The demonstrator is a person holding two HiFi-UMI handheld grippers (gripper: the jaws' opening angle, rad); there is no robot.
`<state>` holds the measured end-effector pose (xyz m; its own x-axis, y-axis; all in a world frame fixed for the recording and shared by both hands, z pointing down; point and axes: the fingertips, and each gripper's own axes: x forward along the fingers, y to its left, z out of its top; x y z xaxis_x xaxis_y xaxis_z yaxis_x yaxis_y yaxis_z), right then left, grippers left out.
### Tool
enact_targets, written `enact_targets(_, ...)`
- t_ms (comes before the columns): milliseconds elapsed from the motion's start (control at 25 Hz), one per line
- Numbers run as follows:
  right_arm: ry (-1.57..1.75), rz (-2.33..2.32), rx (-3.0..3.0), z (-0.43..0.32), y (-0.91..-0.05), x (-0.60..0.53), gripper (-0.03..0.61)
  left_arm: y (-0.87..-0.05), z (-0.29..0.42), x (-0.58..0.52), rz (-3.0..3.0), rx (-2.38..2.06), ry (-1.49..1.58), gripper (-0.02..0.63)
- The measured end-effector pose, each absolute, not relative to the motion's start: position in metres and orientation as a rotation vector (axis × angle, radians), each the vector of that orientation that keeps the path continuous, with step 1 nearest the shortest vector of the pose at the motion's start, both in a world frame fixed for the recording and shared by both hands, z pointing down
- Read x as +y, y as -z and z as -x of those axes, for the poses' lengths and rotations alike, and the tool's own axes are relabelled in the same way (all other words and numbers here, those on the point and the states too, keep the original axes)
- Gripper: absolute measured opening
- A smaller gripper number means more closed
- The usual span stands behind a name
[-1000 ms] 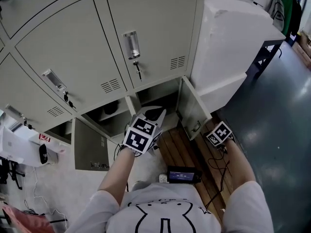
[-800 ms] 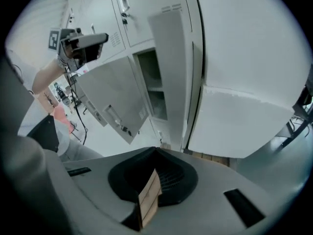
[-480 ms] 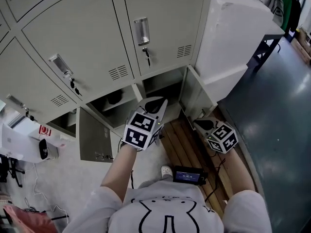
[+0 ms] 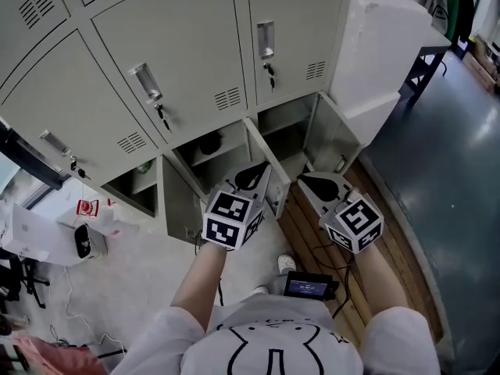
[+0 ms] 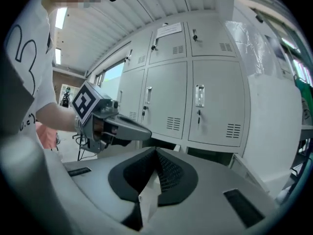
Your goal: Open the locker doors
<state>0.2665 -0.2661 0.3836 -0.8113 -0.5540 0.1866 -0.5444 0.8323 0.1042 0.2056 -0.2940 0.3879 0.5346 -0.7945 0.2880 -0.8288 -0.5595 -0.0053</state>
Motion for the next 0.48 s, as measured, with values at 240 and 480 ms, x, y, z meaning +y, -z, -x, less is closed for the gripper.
enact_targets(240,0.096,-0.981,-2.871,-0.221,-0.345,-0.223,0.011,-0.385,-0.168,-0.248,-2.598,-1.417,-0.287,0.021)
enact_targets(480,-0.115,-1.083,-2.972,-0.196,-0.32,-0.187,0.011,-0.374,-0.148,-0.211,-2.587,-1.454,-0.218,0.021)
